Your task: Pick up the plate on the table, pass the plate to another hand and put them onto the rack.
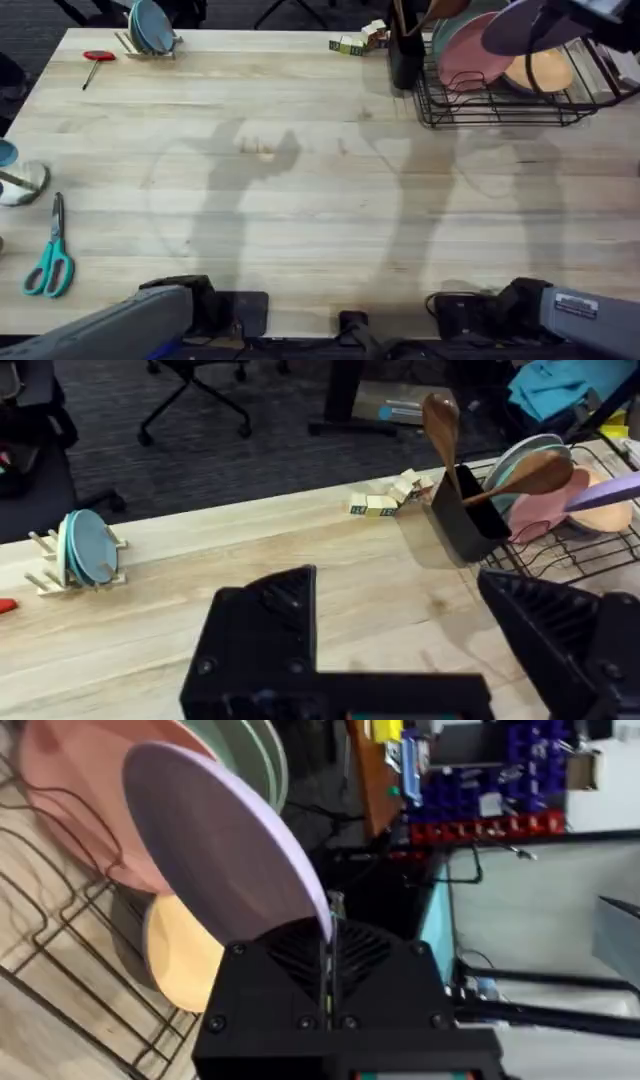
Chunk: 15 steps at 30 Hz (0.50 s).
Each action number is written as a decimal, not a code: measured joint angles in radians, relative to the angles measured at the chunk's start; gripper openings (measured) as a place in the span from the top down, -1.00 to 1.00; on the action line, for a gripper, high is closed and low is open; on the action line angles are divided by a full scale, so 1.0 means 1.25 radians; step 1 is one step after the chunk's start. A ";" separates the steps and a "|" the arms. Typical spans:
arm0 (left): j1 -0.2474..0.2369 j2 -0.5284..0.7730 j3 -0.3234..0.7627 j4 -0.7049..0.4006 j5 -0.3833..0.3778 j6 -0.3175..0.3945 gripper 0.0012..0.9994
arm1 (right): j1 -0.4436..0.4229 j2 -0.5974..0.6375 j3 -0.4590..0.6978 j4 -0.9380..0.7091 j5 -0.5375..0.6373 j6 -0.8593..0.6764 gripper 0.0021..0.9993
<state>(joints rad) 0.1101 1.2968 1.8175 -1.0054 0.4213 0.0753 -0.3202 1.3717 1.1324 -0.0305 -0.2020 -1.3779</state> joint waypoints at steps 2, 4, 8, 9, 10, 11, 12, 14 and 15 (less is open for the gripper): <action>0.000 0.000 0.000 0.000 0.000 0.000 -0.99 | 0.001 0.022 0.000 0.006 -0.014 -0.004 0.94; 0.000 0.000 0.000 0.000 0.000 0.000 -0.99 | 0.006 0.046 0.000 0.011 -0.026 -0.006 0.94; 0.000 0.000 0.000 0.000 0.000 0.000 -0.99 | 0.024 0.091 0.000 0.027 -0.038 -0.009 0.94; 0.000 0.000 0.000 0.000 0.000 0.000 -0.99 | 0.028 0.100 0.000 0.032 -0.040 -0.009 0.94; 0.000 0.000 0.000 0.000 0.000 0.000 -0.99 | 0.032 0.111 0.000 0.037 -0.042 -0.009 0.94; 0.000 0.000 0.000 0.000 0.000 0.000 -0.99 | 0.036 0.122 0.000 0.040 -0.043 -0.011 0.94; 0.000 0.000 0.000 0.000 0.000 0.000 -0.99 | 0.039 0.130 0.000 0.041 -0.044 -0.011 0.94; 0.000 0.000 0.000 0.000 0.000 0.000 -0.99 | 0.044 0.149 0.000 0.042 -0.045 -0.011 0.94; 0.000 0.000 0.000 0.000 0.000 0.000 -0.99 | 0.045 0.157 0.000 0.041 -0.045 -0.011 0.94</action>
<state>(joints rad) 0.1101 1.2968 1.8175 -1.0058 0.4213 0.0753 -0.2642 1.5686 1.1324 0.0212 -0.2588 -1.3922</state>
